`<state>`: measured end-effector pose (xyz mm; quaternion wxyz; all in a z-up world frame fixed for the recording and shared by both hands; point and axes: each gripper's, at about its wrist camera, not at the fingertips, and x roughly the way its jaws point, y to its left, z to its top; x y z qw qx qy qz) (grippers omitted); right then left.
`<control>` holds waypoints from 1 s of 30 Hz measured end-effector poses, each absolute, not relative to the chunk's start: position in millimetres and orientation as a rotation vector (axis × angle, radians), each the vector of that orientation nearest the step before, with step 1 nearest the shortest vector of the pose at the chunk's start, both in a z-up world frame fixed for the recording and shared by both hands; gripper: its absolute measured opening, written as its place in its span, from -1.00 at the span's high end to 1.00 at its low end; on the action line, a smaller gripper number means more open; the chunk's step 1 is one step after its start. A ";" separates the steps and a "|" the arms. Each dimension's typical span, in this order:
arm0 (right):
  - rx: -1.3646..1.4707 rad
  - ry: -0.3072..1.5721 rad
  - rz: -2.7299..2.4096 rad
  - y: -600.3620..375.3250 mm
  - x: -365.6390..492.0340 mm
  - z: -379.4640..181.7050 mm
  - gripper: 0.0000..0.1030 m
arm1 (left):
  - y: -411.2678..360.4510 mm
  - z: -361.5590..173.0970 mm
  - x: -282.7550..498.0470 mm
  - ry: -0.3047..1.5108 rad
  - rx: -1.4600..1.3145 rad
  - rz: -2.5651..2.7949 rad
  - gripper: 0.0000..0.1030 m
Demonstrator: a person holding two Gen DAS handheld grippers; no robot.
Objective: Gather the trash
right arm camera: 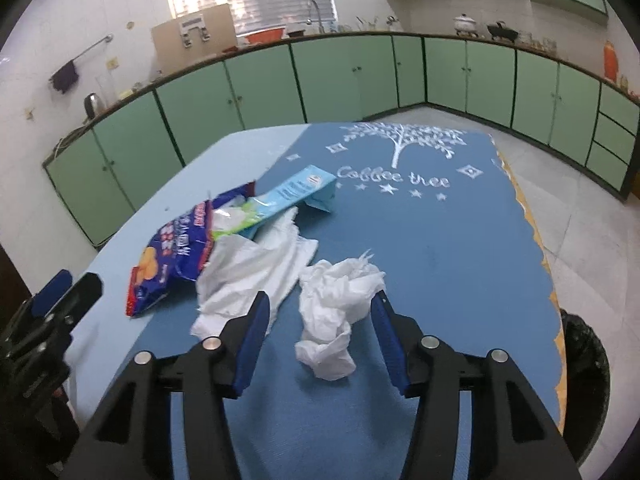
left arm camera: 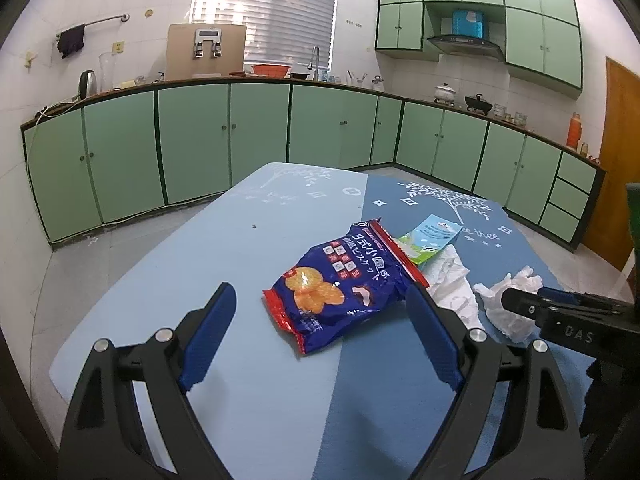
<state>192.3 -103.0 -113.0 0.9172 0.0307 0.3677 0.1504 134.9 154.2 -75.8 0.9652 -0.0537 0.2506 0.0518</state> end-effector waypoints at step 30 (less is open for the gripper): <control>0.134 0.677 0.182 -194.8 176.5 -102.5 0.81 | 38.0 -91.5 174.5 0.571 -0.073 -0.043 -0.44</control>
